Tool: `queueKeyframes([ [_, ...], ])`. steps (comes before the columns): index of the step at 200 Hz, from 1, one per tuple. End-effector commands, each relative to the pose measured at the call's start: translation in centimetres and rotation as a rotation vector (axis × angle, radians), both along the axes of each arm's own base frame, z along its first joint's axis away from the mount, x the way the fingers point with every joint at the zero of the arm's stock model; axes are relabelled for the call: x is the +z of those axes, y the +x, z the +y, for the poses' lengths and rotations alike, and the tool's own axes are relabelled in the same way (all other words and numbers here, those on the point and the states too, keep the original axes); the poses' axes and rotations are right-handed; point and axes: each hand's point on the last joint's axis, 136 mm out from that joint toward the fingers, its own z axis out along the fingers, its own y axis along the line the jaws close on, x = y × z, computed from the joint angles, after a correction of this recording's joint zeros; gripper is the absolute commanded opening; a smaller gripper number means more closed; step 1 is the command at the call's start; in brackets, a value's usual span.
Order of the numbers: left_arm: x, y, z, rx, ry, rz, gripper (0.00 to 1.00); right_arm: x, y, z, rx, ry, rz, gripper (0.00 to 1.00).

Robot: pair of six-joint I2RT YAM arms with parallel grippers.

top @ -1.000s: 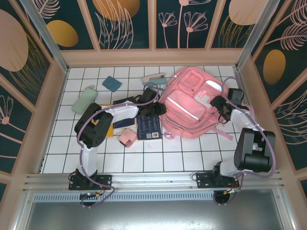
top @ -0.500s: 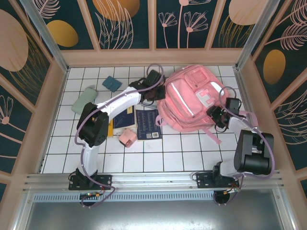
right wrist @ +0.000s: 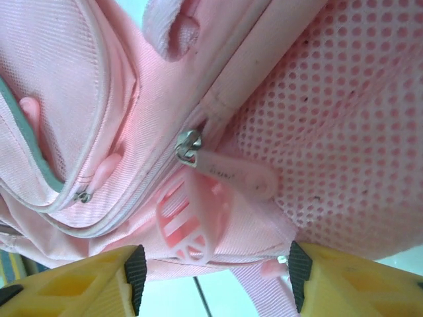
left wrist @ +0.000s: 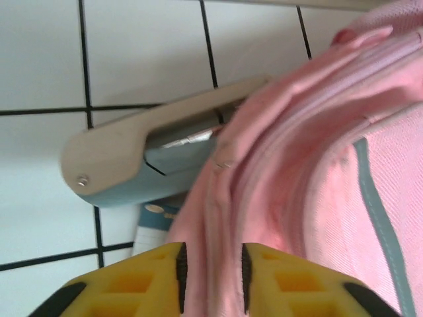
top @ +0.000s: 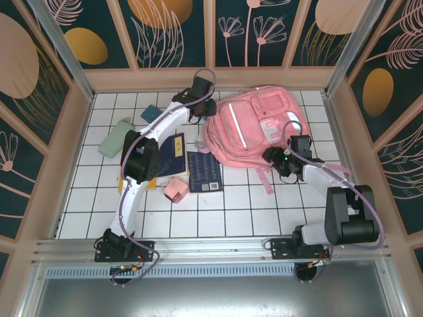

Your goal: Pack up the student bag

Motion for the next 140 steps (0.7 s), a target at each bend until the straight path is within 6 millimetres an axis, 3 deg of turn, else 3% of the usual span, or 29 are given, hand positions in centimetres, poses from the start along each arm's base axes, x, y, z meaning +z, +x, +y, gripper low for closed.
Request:
queueKeyframes([
  [1,5.8,-0.6,-1.4,-0.048,-0.076,-0.104,0.41,2.2,0.4,-0.8,-0.063,-0.012,-0.057,0.64],
  [23,7.1,-2.9,-1.5,-0.021,-0.220,-0.101,0.46,2.6,-0.1,-2.7,-0.156,-0.028,-0.062,0.66],
  [59,7.9,-9.5,-3.4,-0.057,-0.335,-0.130,0.49,1.7,-1.5,-4.5,-0.236,0.060,-0.063,0.66],
  [103,4.6,-17.3,-9.0,-0.196,-0.312,-0.099,0.40,0.4,-1.6,-5.1,-0.233,0.126,-0.054,0.65],
  [140,2.3,-22.5,-14.1,-0.337,-0.241,-0.147,0.35,-0.4,-0.8,-5.8,-0.254,0.164,-0.047,0.61],
])
